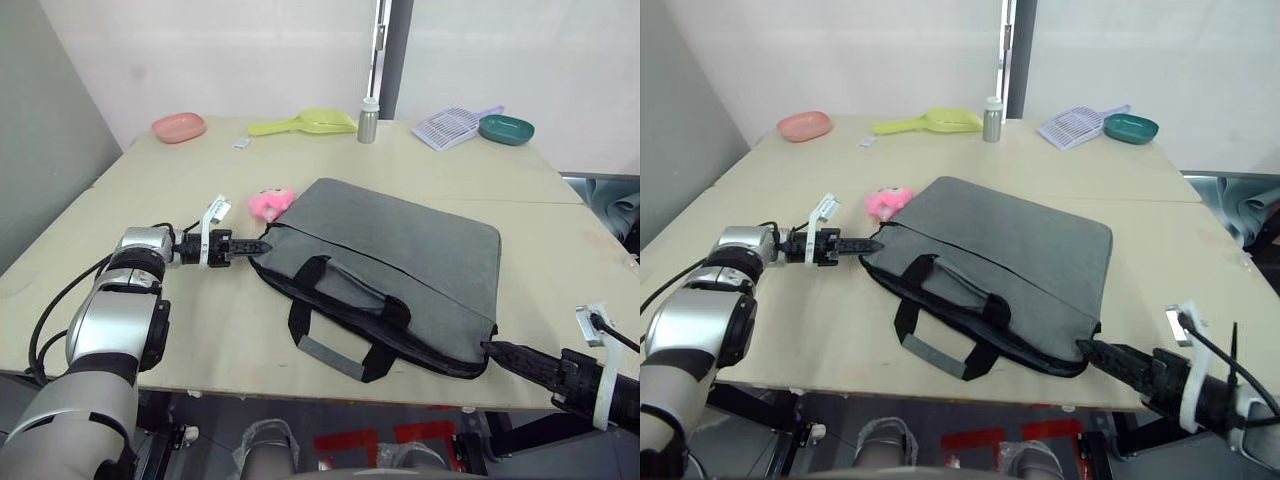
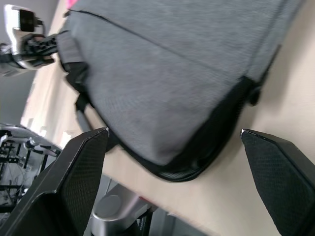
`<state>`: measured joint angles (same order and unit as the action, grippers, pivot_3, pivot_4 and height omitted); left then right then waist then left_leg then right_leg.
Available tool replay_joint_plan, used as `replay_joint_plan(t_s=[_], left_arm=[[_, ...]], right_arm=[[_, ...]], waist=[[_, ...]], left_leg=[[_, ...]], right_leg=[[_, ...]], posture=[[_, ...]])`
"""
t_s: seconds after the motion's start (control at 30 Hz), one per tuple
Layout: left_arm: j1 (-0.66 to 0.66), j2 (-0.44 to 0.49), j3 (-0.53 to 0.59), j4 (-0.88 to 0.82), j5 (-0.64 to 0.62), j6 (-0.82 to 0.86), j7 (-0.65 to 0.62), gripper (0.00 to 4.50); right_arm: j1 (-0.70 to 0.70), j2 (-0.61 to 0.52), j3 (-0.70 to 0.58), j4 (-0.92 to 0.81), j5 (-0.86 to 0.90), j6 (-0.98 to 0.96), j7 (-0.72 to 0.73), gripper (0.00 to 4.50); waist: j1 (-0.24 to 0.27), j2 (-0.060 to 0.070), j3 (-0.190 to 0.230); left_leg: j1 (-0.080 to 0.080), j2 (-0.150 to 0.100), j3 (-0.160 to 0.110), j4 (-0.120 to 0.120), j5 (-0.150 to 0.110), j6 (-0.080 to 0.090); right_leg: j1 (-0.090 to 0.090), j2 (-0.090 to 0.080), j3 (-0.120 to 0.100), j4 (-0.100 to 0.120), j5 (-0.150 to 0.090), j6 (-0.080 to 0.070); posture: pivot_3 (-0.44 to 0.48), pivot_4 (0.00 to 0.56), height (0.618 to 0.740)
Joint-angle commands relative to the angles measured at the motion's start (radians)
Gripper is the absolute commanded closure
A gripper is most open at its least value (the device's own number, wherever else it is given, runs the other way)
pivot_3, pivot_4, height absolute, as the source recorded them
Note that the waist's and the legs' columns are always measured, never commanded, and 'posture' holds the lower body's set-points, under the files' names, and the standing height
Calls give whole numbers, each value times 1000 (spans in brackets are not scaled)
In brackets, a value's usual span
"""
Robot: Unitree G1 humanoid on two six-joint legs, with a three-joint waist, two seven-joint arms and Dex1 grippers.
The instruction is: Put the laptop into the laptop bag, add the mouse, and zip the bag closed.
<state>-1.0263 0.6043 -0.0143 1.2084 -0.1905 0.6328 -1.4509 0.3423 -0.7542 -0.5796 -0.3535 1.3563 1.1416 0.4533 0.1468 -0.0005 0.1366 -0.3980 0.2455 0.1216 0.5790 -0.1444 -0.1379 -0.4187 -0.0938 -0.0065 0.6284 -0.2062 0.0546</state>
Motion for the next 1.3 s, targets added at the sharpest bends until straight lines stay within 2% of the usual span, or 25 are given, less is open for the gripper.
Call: replay_joint_plan(t_s=[0.03,0.33,0.43,0.5,0.63,0.77,0.8,1.03,1.13,1.3], left_arm=[[11,39,26,-53,-3,-10,-17,4459],[51,46,43,-132,-27,22,-24,4459],[75,52,52,-179,-41,46,-28,4500],[93,58,58,-217,-52,64,-29,4500],[158,89,96,-375,-108,152,-30,4500],[340,150,136,-714,-211,293,-15,4500],[385,162,152,-790,-238,325,-2,4500],[645,226,303,-1132,-375,477,114,4500],[721,246,380,-1190,-422,516,157,4500],[872,294,433,-1252,-447,510,164,4500]], right_arm=[[-76,-25,46,105,-53,3,7,0],[-177,-25,180,173,-177,25,67,0],[-211,-20,190,191,-201,22,84,830],[-231,-17,196,196,-227,10,94,1574],[-268,-35,211,211,-273,-7,141,2876],[-335,-65,244,196,-300,3,186,4267],[-356,-68,255,189,-302,11,190,4442],[-538,-69,384,162,-367,39,216,4442],[-616,-65,459,157,-401,48,249,4442],[-711,-72,562,177,-487,23,308,4442]], waist=[[-2,0,0],[-11,-1,-1],[-15,-1,-1],[-17,-1,0],[-25,-1,0],[-45,0,1],[-49,0,1],[-57,2,2],[-56,2,3],[-53,2,3]], left_leg=[[0,0,0,0,0,0],[2,0,0,0,0,0],[9,1,0,0,0,1],[13,1,1,0,-1,0],[13,1,1,-1,-1,0],[12,1,2,-4,-1,0],[13,1,3,-5,-1,0],[13,2,4,-6,-1,0],[12,2,6,-7,-1,0],[9,2,6,-8,-1,0]], right_leg=[[0,0,0,0,0,0],[3,0,0,1,0,0],[7,0,0,0,0,0],[9,0,1,1,0,0],[9,1,1,0,0,0],[9,1,1,-2,0,-1],[8,1,1,-3,0,-1],[6,2,1,-3,-1,-1],[4,2,1,-3,-1,-1],[1,2,1,-4,-1,-1]], posture=[[0,150,740],[0,150,740],[0,150,740],[0,150,740],[0,150,740],[0,150,740],[0,150,740],[0,150,740],[0,150,740],[0,150,740]])
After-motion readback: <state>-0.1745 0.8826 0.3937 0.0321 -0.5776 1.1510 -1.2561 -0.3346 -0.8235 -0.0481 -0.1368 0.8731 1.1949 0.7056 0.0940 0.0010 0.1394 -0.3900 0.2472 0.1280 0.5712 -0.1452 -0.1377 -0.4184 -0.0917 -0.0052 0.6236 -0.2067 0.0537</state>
